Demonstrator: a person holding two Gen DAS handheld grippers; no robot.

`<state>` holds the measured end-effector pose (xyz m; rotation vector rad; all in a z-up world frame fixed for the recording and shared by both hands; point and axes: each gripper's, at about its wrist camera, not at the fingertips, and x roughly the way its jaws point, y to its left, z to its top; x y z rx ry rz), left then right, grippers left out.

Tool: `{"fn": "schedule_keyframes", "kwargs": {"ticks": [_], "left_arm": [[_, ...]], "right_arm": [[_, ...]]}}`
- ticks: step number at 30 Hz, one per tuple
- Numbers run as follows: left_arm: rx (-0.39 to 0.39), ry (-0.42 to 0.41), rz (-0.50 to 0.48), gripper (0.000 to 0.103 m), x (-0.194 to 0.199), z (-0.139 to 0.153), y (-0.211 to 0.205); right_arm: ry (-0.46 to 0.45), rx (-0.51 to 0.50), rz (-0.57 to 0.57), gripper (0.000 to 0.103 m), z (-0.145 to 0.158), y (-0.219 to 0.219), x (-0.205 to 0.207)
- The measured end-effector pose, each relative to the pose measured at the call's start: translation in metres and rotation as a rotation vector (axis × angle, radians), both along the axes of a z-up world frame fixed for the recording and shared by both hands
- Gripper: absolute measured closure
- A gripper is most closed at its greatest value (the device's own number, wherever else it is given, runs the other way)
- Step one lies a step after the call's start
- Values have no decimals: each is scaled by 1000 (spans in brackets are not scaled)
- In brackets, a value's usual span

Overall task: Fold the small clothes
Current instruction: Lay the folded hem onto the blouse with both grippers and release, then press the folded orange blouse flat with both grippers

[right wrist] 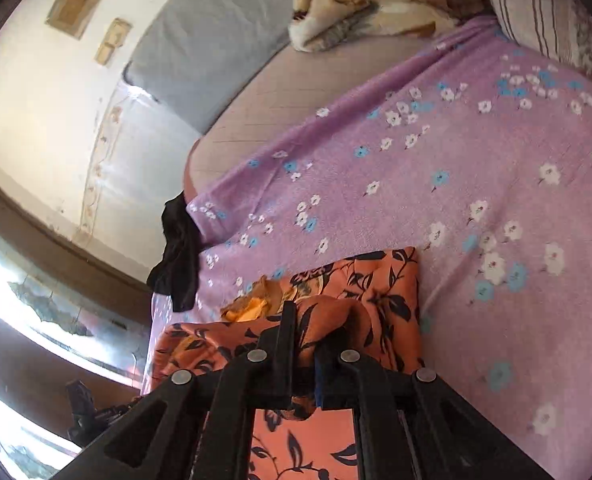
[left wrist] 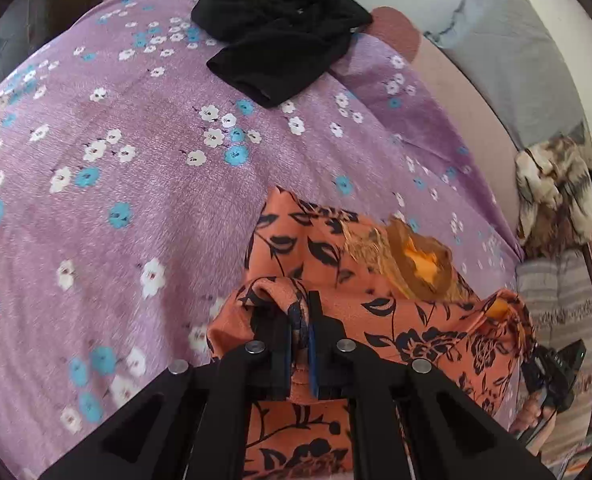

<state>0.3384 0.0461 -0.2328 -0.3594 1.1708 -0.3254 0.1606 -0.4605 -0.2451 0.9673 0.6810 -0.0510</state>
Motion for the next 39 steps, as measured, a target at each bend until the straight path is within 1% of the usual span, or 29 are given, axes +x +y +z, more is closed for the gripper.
{"fn": "schedule_keyframes", "kwargs": {"ticks": [2, 3, 4, 5, 7, 9, 10, 11, 12, 13, 14, 15, 16, 17, 18, 19, 20, 22, 23, 24, 25, 27, 29, 30, 31, 32, 34, 37, 39], "left_arm": [[13, 12, 37, 96, 16, -23, -7], [29, 2, 45, 96, 19, -30, -10], [31, -29, 51, 96, 17, -33, -11], [22, -73, 60, 96, 13, -30, -10], [-32, -146, 100, 94, 4, -22, -2], [-102, -154, 158, 93, 1, -13, 9], [-138, -154, 178, 90, 0, -5, 13], [-167, -169, 199, 88, -5, 4, 17], [-172, -201, 220, 81, -14, 14, 18], [-139, -246, 244, 66, -26, 24, 17], [-83, -291, 271, 57, -39, 34, 16], [-36, -333, 301, 41, -53, 43, 15], [-13, -377, 325, 37, -65, 50, 14], [-2, -410, 341, 37, -76, 56, 12], [9, -422, 352, 35, -86, 60, 10], [22, -418, 363, 30, -94, 62, 8], [44, -398, 374, 28, -101, 61, 7], [125, -306, 388, 27, -106, 48, 4], [153, -245, 382, 27, -105, 36, 4], [158, -183, 378, 27, -100, 23, 6], [151, -124, 375, 27, -94, 11, 9], [173, -33, 377, 27, -90, -8, 15], [218, 6, 393, 27, -86, -18, 22], [215, 16, 389, 27, -86, -19, 24], [199, 21, 376, 27, -84, -19, 25], [188, 21, 355, 27, -82, -19, 25], [205, 11, 325, 27, -78, -17, 25], [247, 9, 315, 27, -70, -19, 22], [269, 11, 299, 27, -62, -20, 15]], "right_arm": [[75, 24, -9, 92, -31, -3, 19], [99, 44, -5, 90, -46, -4, 22], [110, 65, 1, 84, -59, -6, 23], [102, 88, 8, 84, -66, -9, 23], [73, 101, 21, 83, -63, -17, 22], [-2, 91, 2, 81, -52, -26, 15], [-35, 85, -34, 66, -47, -29, 9], [-61, 79, -78, 46, -42, -32, 3], [-96, 70, -131, 7, -38, -33, -7], [-137, 56, -180, 2, -32, -32, -16], [-156, 39, -199, 2, -25, -31, -21], [-142, 18, -191, 2, -18, -28, -20], [-137, -3, -162, 3, -11, -21, -20], [-146, -29, -127, 4, -1, -10, -20], [-148, -75, -81, 4, 9, 6, -18], [-151, -135, -12, 7, 20, 29, -14], [-154, -196, 64, 9, 28, 55, -9], [-130, -303, 231, 27, 35, 116, 5], [-115, -338, 313, 32, 32, 147, 12], [-98, -363, 390, 44, 28, 177, 21], [-71, -387, 460, 51, 21, 207, 31], [-31, -448, 537, 54, 8, 252, 48], [21, -434, 605, 54, -7, 282, 76], [56, -427, 626, 54, -15, 294, 92], [80, -443, 635, 54, -22, 304, 106], [95, -476, 643, 54, -27, 314, 118], [109, -531, 639, 54, -33, 325, 146], [111, -513, 559, 54, -30, 316, 181], [107, -460, 488, 54, -25, 301, 195]]}}
